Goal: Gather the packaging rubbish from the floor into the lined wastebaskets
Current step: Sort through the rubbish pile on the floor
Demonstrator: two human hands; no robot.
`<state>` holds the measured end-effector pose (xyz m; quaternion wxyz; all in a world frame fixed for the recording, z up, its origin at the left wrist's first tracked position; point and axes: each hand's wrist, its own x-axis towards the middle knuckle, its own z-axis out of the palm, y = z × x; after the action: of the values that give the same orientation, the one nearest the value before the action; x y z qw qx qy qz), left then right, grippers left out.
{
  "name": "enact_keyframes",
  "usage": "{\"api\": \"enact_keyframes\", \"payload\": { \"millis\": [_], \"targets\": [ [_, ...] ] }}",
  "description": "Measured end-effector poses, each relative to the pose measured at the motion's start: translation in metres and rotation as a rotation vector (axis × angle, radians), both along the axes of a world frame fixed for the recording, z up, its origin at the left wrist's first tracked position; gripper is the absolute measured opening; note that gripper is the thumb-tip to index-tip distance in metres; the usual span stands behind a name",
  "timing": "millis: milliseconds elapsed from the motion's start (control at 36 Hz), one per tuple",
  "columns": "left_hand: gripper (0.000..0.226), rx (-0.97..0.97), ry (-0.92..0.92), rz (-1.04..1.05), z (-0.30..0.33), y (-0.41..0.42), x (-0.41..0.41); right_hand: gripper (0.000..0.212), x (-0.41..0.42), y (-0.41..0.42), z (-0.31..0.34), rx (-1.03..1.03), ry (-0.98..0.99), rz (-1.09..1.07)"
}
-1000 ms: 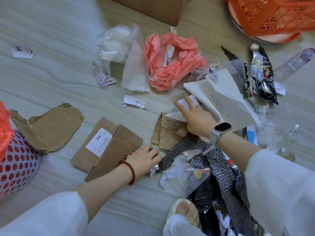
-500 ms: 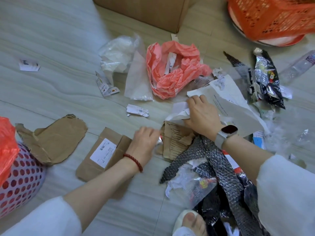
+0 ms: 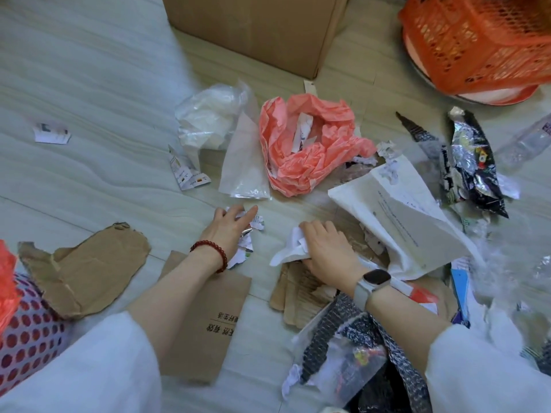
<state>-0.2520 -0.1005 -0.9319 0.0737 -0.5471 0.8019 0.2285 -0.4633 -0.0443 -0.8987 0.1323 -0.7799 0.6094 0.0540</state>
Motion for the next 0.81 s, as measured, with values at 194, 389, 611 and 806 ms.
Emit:
{"api": "enact_keyframes", "payload": {
  "millis": [194,389,611,806],
  "targets": [
    [0.063,-0.048,0.189,0.090,0.016,-0.004,-0.006,0.037,-0.007,-0.003,0.002,-0.037,-0.106,-0.028],
    [0.059,-0.312,0.383,0.176,0.102,-0.030,0.005,0.034,0.010,-0.040,0.065,-0.151,-0.530,-0.204],
    [0.050,-0.679,0.436,0.359,0.227,-0.032,0.097,0.007,0.107,-0.079,0.179,-0.082,-1.205,-0.178],
    [0.027,-0.841,0.389,0.547,0.264,0.022,0.219,0.021,0.219,-0.077,0.218,0.076,-1.485,-0.213]
  ]
}}
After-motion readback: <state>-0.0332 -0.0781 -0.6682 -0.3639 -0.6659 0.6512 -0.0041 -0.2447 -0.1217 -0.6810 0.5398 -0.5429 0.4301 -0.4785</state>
